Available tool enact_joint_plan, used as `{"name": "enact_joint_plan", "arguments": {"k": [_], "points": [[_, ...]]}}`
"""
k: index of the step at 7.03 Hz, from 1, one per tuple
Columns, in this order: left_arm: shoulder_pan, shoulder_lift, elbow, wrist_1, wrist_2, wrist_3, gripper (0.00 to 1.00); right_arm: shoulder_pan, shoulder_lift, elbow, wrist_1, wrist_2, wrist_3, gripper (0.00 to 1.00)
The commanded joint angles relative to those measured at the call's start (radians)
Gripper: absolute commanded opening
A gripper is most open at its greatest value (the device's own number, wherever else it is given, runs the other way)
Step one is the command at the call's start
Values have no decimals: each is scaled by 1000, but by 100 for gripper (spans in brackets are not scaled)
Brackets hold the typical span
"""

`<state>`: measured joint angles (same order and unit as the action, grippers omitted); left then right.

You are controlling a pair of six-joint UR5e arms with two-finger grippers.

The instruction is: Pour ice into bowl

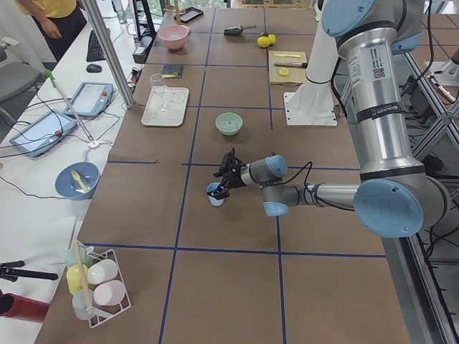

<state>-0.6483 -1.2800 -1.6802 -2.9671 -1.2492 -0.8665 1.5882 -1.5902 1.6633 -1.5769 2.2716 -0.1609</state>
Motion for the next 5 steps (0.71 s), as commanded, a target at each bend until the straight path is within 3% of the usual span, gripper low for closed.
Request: {"name": "enact_joint_plan", "arguments": {"k": [1,2,3,5], "points": [[-255,-18,-16,14,-246,230,100,1,7,7,0,6,3,100],[-434,-30,-19,73,-444,364,100,1,10,19,-2,23,4,100],[-568,-83,-48,220,-587,492,100,1,10,32,0,55,6,100],[-712,-129,-104,530,-624,753,100,1,4,70,-2,122,10,100]]}}
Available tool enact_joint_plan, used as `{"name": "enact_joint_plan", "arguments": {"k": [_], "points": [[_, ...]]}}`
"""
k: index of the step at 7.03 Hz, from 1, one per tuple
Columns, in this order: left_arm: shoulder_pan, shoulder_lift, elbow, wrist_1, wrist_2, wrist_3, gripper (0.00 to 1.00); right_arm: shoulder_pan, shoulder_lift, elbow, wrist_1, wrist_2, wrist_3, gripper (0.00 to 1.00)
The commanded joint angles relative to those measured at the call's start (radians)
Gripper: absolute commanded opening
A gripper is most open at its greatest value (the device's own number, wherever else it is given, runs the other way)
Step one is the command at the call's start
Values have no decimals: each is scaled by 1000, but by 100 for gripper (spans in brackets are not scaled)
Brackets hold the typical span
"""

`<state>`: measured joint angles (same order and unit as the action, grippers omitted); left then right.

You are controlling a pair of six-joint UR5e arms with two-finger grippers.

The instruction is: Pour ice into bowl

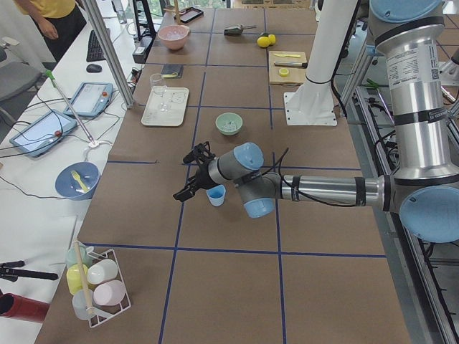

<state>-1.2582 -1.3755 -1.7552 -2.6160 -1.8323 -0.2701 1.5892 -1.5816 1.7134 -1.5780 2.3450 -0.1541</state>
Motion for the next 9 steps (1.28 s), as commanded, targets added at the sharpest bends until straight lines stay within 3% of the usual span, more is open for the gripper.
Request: {"name": "enact_joint_plan", "arguments": {"k": [1,3,4,5,7,9], "points": [[-180,-90,-29,376,-103,223,100,0,-2,22,1,56,4,100],[-256,-207,-7,816,-117,341,100,-3,6,53,0,56,1,100],[-368,-239,-4,959,-172,442,100,-12,5,90,-3,62,2,100],[-389,-243,-1,1131,-356,459,100,-71,8,103,1,56,2,100],[-391,-214,3,1227,-361,649,100,-133,37,191,1,63,142,100],[-395,-165,3,1257,-377,684,100,-263,85,273,1,82,357,100]]}}
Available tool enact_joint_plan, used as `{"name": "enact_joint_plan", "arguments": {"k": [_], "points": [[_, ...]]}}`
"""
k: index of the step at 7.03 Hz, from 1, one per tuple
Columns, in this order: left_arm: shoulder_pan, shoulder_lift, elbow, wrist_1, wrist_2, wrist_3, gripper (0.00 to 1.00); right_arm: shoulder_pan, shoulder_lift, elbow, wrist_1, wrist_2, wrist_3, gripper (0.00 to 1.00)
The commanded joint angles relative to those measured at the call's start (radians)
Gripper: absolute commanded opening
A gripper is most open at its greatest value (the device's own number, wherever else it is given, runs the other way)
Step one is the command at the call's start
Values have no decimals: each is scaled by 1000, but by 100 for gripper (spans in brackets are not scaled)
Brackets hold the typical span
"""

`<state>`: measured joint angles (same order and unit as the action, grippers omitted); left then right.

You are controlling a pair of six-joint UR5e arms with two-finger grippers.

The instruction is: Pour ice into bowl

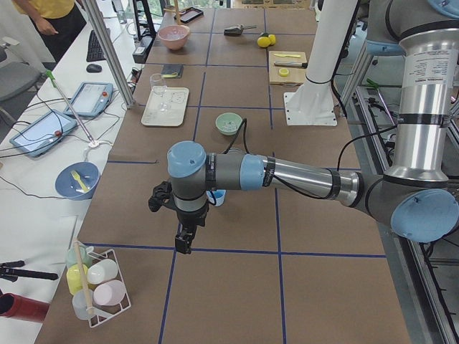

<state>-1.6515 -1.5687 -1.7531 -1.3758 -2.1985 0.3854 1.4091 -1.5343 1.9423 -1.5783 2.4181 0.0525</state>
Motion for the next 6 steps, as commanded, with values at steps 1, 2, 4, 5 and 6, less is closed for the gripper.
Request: {"name": "enact_joint_plan", "arguments": {"k": [1,2,4,5,6], "points": [[-2,47,3,14,-76,-2,100,-151,122,81,0,9,355,100],[-2,58,4,0,-195,-102,100,-251,196,113,-2,-2,530,100],[-1,65,6,-86,-198,-112,100,-501,337,130,-9,-188,771,100],[-1,58,1,-86,-198,-111,100,-680,411,118,-12,-359,911,100],[-1,58,-3,-88,-198,-111,100,-778,500,65,-12,-513,1006,100]]}}
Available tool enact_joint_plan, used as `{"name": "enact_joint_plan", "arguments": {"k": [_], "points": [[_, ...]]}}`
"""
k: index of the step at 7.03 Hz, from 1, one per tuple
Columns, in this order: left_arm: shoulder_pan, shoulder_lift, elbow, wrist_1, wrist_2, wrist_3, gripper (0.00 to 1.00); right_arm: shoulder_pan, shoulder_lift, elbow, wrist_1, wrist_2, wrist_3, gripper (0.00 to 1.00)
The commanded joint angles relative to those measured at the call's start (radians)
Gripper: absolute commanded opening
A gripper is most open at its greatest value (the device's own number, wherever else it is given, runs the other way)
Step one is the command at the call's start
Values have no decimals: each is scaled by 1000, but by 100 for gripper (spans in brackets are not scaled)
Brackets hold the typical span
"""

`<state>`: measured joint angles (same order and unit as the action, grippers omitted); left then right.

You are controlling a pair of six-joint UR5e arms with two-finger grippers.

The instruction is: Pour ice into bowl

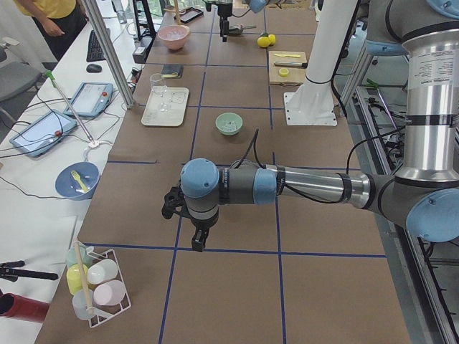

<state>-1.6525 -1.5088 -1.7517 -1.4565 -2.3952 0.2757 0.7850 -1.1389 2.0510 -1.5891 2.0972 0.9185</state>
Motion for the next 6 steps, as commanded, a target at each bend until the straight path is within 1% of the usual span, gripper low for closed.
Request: {"name": "enact_joint_plan", "arguments": {"k": [1,2,3,4,5,6], "points": [[0,-2,-8,-5,-1,-1,100,-199,237,-180,-3,-216,214,100],[0,-2,-5,-5,-1,-1,100,-246,386,-362,3,-270,265,100],[0,-2,-9,-5,-2,-1,100,-280,495,-502,6,-307,273,100],[0,-4,-9,-7,-5,-1,100,-314,574,-623,11,-310,313,100],[0,-4,-8,-10,-7,0,100,-346,596,-684,49,-316,328,99],[2,-4,-8,-10,-8,0,100,-366,597,-716,75,-369,332,97]]}}
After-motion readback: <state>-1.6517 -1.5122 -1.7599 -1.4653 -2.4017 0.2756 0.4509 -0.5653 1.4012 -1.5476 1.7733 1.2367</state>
